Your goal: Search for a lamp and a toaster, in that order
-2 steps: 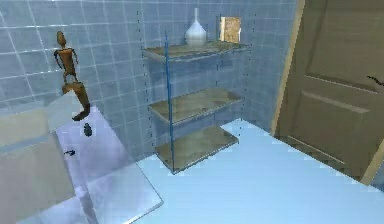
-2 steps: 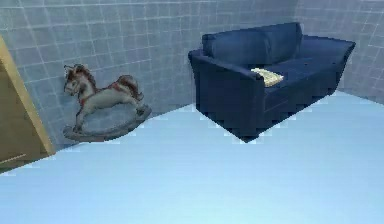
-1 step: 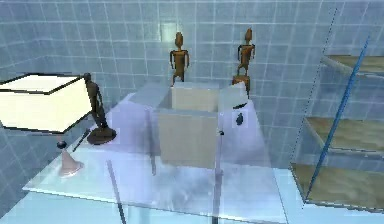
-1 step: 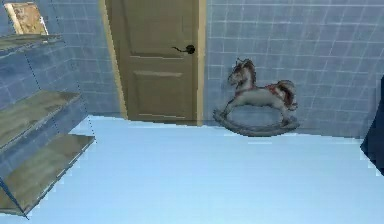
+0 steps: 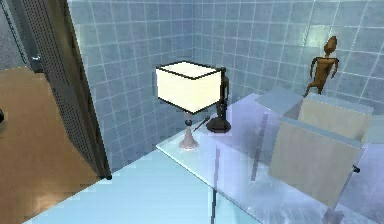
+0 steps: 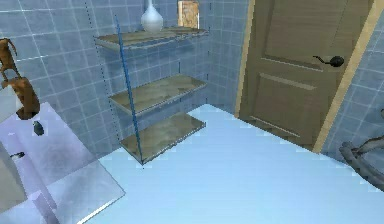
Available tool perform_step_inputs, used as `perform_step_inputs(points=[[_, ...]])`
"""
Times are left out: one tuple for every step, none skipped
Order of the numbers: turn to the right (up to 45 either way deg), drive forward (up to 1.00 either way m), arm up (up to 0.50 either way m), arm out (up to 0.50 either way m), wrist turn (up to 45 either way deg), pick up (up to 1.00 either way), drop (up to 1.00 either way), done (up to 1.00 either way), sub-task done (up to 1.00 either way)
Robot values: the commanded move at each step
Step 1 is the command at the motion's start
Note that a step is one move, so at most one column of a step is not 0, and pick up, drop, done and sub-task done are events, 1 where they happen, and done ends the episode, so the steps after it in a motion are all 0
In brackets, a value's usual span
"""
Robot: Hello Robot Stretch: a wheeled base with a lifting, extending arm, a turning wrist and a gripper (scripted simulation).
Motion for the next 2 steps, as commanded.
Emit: perform_step_inputs(points=[[0.0, 0.00, 0.00, 0.00, 0.0, 0.00, 0.00, 0.00, 1.00], [-45.0, 0.00, 0.00, 0.00, 0.0, 0.00, 0.00, 0.00, 0.00]])
